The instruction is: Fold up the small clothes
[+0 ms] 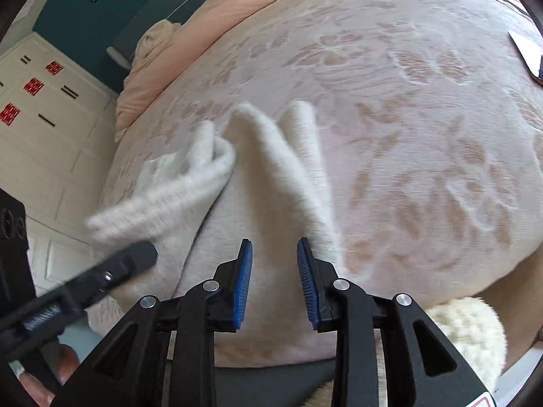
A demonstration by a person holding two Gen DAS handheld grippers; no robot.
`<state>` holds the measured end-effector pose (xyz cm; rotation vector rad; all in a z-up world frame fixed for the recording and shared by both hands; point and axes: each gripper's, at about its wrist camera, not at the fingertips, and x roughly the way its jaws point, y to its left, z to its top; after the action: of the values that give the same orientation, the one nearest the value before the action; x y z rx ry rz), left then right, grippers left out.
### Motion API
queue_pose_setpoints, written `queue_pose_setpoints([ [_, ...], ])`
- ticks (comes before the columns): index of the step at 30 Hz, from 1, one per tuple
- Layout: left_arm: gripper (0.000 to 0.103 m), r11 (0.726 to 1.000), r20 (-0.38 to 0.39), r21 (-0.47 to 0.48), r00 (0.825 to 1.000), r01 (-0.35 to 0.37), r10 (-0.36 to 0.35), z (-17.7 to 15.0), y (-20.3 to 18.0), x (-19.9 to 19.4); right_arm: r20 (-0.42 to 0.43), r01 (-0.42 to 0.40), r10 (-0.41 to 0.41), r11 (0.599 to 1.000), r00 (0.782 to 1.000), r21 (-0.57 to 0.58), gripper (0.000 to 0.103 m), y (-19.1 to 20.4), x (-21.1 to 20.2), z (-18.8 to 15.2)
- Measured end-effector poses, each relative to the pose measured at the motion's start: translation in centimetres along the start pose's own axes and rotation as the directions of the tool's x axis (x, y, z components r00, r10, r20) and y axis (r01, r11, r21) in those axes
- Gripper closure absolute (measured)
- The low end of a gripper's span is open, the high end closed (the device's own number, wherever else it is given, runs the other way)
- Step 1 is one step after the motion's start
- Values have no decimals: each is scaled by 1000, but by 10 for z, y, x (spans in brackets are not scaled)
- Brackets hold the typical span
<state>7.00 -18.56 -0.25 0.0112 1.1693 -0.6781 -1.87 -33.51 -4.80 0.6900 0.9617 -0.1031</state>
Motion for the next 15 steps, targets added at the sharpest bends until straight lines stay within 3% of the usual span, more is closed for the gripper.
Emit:
queue_pose_setpoints([
  [2,80,998,-3,40,999,-39,39,-16,-11,8,23,21,-21,999,1000,25,68,-22,-19,-3],
  [4,47,994,42,98,998,-48,44,-27,-22,-6,46,25,-26,999,999,36,54,-32,-33,-7],
  [5,39,992,62,117,997,-52,45,-31,-23,-15,53,17,-19,999,998,37,52,-33,-37,-9],
  [7,13,988,107,134,992,-78,64,-39,-21,-36,51,-5,3,999,999,36,45,-30,-41,-11],
  [11,11,966,94,182,981,-185,170,-60,-3,-50,24,-68,68,997,997,21,38,-9,-35,-6],
  [15,11,936,66,199,957,-292,284,-88,28,-46,-1,-112,112,994,994,8,33,16,-30,-3],
])
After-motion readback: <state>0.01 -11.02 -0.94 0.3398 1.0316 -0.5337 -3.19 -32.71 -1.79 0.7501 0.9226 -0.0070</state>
